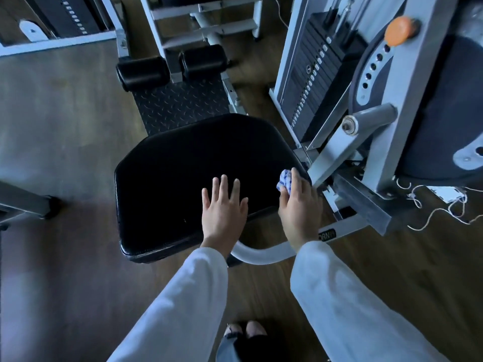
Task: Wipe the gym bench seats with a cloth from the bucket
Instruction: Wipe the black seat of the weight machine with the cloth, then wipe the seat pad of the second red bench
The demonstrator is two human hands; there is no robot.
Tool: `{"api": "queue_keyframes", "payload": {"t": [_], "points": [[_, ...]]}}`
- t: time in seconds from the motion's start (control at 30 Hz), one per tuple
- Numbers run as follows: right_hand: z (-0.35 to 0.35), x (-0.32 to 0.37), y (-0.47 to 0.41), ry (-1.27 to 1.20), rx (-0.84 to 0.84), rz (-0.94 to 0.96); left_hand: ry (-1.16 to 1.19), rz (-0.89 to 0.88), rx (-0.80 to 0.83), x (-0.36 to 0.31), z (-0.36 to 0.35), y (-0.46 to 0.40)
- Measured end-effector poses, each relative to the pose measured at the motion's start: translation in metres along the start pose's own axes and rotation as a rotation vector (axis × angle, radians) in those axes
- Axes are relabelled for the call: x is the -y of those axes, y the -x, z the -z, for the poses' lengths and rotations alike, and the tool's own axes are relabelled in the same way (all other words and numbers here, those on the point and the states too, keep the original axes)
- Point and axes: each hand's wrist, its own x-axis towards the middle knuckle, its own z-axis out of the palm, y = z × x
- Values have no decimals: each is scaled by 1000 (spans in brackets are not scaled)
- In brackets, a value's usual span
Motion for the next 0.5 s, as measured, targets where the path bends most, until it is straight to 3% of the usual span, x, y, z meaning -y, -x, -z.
{"api": "queue_keyframes", "payload": {"t": [0.17,0.5], "points": [[46,-22,27,-9,34,-145,-85,-147,117,-49,13,27],[159,-121,81,185,-100,-428,-113,-501,268,-178,2,85]]}}
